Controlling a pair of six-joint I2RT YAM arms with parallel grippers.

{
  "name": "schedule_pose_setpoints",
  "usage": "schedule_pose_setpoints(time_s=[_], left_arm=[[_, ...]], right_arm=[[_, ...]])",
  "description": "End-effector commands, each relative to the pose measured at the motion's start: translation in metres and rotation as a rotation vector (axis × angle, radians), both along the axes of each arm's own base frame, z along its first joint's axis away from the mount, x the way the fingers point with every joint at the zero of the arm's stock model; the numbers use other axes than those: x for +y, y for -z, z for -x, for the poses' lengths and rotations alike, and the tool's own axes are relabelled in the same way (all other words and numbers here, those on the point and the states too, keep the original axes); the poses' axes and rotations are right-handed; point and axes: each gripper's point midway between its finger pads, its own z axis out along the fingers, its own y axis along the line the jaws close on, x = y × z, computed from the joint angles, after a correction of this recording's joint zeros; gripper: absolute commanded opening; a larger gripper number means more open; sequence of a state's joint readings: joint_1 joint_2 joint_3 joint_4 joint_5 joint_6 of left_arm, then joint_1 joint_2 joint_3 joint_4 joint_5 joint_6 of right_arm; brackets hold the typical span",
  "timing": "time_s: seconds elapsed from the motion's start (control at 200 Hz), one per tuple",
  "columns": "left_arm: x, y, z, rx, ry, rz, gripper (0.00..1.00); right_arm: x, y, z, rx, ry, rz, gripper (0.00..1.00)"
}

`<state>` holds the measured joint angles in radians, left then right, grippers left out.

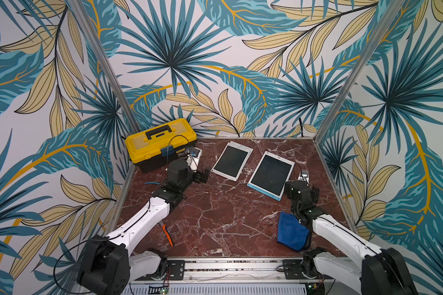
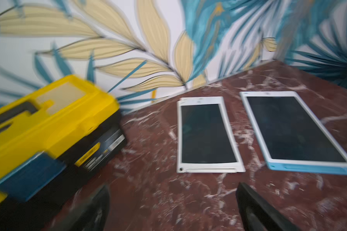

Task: Wipe the drawing tablet
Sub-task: Reset both arms

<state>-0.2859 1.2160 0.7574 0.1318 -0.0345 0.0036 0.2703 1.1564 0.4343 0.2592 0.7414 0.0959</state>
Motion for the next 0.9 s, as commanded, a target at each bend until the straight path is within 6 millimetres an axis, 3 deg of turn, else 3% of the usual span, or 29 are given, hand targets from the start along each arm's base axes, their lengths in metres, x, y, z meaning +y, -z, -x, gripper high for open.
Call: schedule_pose_setpoints(time_s=[0.0,0.065,0.13,0.225,0.416,0.546,0.691,0.781,0.896], left_arm=[[0.087,0.016,-0.007,-0.008,-0.385,0.155,1.00],[0.115,0.031,0.001,-0.021,-0.482,0.188,1.00],[0.114,0.040,0.004,-0.051,-0.428,0.099,1.00],[0.125,0.054,0.002,-0.051,-0.465,0.062,1.00],[0.138,0.035,0.011,-0.225,-0.479,0.127,1.00],[0.127,0.035,0.001,-0.247,-0.361,0.053,1.00],[0.129,0.034,-0.011,-0.250,-0.339,0.045,1.00],[0.130,0.041,0.005,-0.241,-0.356,0.067,1.00],[0.134,0.063,0.041,-0.218,-0.382,0.071,0.99]], right_arm=[[0.002,-0.033,-0.030,-0.250,0.005,0.035,0.99],[0.003,-0.024,-0.036,-0.276,-0.021,0.043,0.99],[0.004,-0.006,-0.042,-0.249,-0.048,0.019,0.99],[0.003,-0.003,-0.043,-0.243,-0.069,-0.005,0.99],[-0.005,0.012,-0.040,-0.286,-0.128,-0.122,0.99],[-0.005,0.016,-0.045,-0.263,-0.141,-0.117,0.99],[-0.003,0.021,-0.060,-0.184,-0.147,-0.128,1.00],[-0.004,0.020,-0.059,-0.191,-0.152,-0.128,0.99],[-0.001,0.020,-0.059,-0.190,-0.172,-0.128,0.99]])
